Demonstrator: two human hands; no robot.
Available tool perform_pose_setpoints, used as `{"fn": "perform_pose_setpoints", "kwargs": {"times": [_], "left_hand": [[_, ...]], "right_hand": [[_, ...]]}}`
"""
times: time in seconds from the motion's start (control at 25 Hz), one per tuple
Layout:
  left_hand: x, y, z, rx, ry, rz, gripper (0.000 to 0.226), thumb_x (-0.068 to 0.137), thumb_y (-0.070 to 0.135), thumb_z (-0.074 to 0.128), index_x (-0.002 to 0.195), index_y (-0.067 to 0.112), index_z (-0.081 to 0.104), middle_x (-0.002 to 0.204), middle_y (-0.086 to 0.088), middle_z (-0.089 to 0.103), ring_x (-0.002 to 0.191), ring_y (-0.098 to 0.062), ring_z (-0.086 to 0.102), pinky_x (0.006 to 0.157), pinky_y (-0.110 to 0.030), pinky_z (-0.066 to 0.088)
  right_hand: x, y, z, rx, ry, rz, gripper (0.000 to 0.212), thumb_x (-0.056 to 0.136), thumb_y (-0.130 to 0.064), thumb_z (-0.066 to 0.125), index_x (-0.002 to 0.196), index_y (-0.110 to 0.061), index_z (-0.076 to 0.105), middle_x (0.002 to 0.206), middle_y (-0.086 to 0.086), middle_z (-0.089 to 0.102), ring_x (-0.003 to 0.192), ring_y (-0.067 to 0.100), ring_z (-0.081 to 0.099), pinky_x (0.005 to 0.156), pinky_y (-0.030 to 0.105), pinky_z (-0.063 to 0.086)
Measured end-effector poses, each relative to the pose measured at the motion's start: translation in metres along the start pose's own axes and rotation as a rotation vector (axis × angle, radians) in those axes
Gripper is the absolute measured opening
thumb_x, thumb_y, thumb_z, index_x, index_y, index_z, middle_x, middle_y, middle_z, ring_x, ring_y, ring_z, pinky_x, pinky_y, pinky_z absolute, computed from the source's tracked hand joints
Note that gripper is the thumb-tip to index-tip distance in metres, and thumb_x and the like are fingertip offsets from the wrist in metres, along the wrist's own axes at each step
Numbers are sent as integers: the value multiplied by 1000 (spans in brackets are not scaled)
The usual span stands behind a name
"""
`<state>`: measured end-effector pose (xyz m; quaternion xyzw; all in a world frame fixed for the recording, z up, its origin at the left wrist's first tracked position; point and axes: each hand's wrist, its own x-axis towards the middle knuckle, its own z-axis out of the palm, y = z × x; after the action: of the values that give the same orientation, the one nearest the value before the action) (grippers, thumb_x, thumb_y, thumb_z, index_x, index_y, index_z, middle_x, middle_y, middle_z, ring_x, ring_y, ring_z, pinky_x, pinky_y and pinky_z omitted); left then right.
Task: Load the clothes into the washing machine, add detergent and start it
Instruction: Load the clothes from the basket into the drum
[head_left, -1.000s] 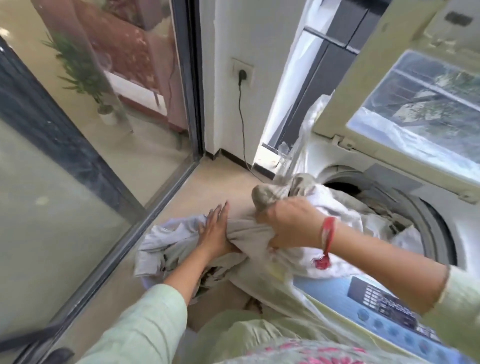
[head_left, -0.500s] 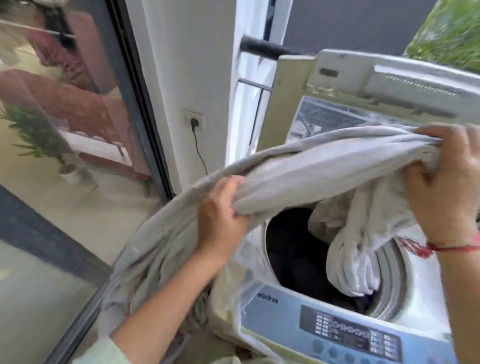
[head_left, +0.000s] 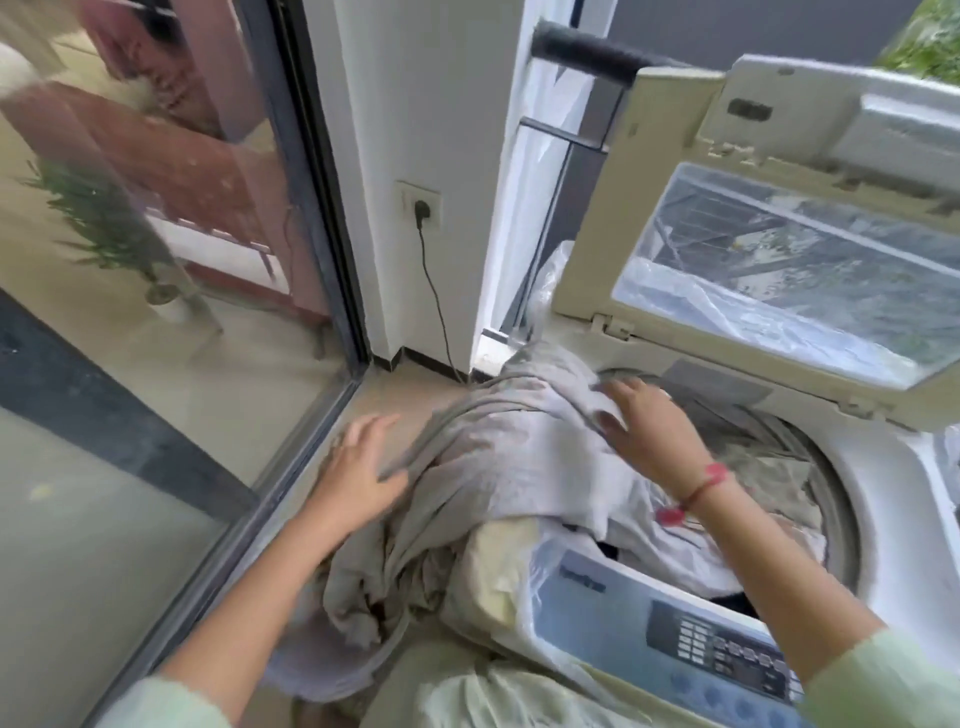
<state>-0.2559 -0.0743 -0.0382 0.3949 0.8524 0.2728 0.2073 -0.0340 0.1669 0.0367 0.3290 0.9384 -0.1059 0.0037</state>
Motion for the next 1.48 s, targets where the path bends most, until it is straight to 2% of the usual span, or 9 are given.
{"fn": "perform_pose_setpoints", "kwargs": {"times": [0.2, 0.32, 0.6, 0.8, 1.0, 1.12, 1.28, 1.36, 1.48], "left_hand": [[-25, -83, 39, 272, -395, -280, 124, 61, 52, 80, 149, 23, -3, 156, -9, -2, 144, -29, 0, 113, -51, 16], [-34, -90, 65, 228, -389, -331, 134, 55, 52, 83, 148, 25, -9, 156, -7, -3, 144, -30, -1, 113, -56, 14], [-38, -65, 81, -147, -25, -329, 137, 44, 72, 72, 146, 32, -9, 156, -2, 3, 143, -24, 9, 113, -53, 21], [-13, 5, 36, -656, 412, -140, 36, 81, 14, 61, 117, 19, 58, 107, 2, 62, 108, -26, 60, 74, -8, 42], [-16, 67, -50, -166, 639, 203, 27, 72, 29, 49, 92, 16, 62, 83, -2, 56, 72, -23, 55, 58, -25, 34], [-14, 119, -75, 17, 862, 429, 30, 79, 31, 49, 95, 9, 61, 95, -10, 49, 83, -24, 51, 69, -31, 42], [29, 145, -18, -696, 312, 184, 30, 89, 37, 44, 110, 22, 61, 125, -4, 54, 124, -26, 48, 107, -40, 36], [32, 153, 6, -761, 27, 108, 37, 80, 44, 44, 109, 27, 61, 127, -4, 57, 124, -24, 50, 107, -41, 37], [35, 201, -12, -647, 57, 204, 42, 74, 35, 39, 108, 23, 60, 118, -2, 61, 115, -21, 56, 91, -27, 43]], "right_hand": [[82, -162, 48, -378, -639, -229, 112, 63, -77, 61, 149, -20, 17, 156, 11, 17, 143, 33, 18, 114, 55, 14], [87, -169, 76, -573, -961, -125, 44, 83, -45, 64, 113, -14, 55, 116, 0, 57, 112, 20, 50, 97, 36, 43], [40, -148, -41, -49, -321, -514, 34, 79, -25, 69, 113, -24, 67, 102, -3, 71, 93, 16, 64, 77, 24, 47], [7, -82, -87, 574, 154, -403, 37, 84, -27, 63, 121, -23, 62, 113, -7, 68, 105, 6, 63, 95, 29, 49], [-19, -4, -113, 394, 523, -213, 38, 86, -21, 54, 123, -20, 58, 113, -4, 65, 104, 14, 61, 90, 33, 48], [-40, 9, -119, 453, 926, -203, 37, 89, -13, 47, 124, -8, 54, 117, 3, 60, 106, 15, 57, 92, 23, 43], [-44, 45, -55, 422, 636, -77, 42, 86, -22, 46, 127, -18, 54, 116, 6, 64, 108, 24, 60, 92, 30, 45], [-55, 66, -56, 635, 584, 69, 38, 83, -18, 48, 118, -31, 57, 107, -8, 67, 102, 14, 62, 88, 22, 47], [-77, 76, -97, 823, 800, 131, 44, 82, -7, 48, 107, -41, 62, 97, -27, 66, 94, 0, 60, 83, 9, 43]]}}
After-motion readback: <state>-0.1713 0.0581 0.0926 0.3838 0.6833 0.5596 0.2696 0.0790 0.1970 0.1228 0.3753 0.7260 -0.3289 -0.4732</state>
